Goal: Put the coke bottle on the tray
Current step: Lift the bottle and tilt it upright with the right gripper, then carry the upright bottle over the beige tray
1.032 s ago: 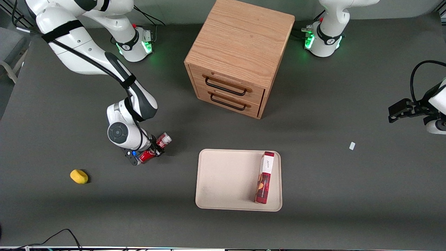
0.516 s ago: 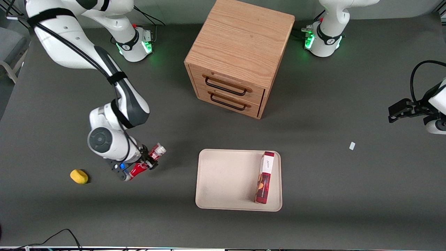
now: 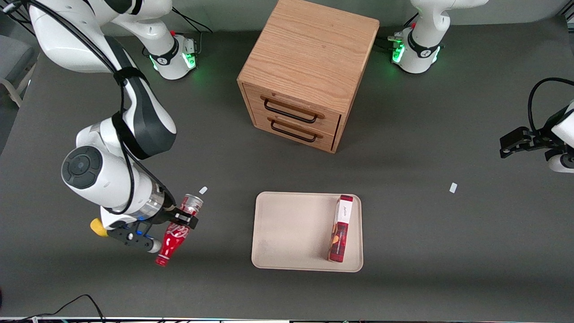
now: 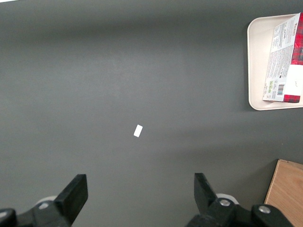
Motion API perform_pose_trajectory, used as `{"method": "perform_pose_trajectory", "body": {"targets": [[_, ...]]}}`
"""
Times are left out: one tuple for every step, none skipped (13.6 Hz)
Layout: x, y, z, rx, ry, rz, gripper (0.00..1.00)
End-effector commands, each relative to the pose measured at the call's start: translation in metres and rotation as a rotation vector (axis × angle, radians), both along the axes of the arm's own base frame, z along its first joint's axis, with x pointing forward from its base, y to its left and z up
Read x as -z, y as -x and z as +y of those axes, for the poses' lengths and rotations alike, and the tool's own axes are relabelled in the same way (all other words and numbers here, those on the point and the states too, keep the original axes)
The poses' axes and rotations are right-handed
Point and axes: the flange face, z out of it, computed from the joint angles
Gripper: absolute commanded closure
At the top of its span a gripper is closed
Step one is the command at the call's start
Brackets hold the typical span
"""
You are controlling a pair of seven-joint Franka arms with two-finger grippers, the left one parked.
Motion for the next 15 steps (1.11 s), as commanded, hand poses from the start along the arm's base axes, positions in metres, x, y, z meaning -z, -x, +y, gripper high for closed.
{"method": "perform_pose_trajectory", "body": {"targets": [[0.026, -0.013, 0.074, -0.125, -0.051, -0.025, 1.0], [0.043, -0.006, 0.105, -0.16, -0.058, -0.022, 1.0], [0.06, 0.003, 0.131, -0.192, -0.061, -0.017, 1.0], [0.074, 0.008, 0.146, -0.219, -0.065, -0.016, 1.0], [0.099, 0.013, 0.158, -0.279, -0.056, 0.003, 1.0], [0.117, 0.019, 0.168, -0.328, -0.046, 0.017, 1.0], [0.148, 0.022, 0.174, -0.337, -0.013, 0.032, 1.0], [0.166, 0.025, 0.177, -0.344, 0.01, 0.044, 1.0], [0.179, 0.025, 0.175, -0.343, 0.019, 0.055, 1.0], [0.194, 0.026, 0.175, -0.339, 0.015, 0.064, 1.0], [0.205, 0.026, 0.175, -0.333, 0.017, 0.071, 1.0], [0.219, 0.026, 0.175, -0.32, 0.011, 0.071, 1.0], [0.226, 0.027, 0.177, -0.31, 0.007, 0.069, 1.0], [0.232, 0.028, 0.177, -0.305, 0.005, 0.073, 1.0], [0.232, 0.027, 0.176, -0.304, 0.005, 0.073, 1.0]]}}
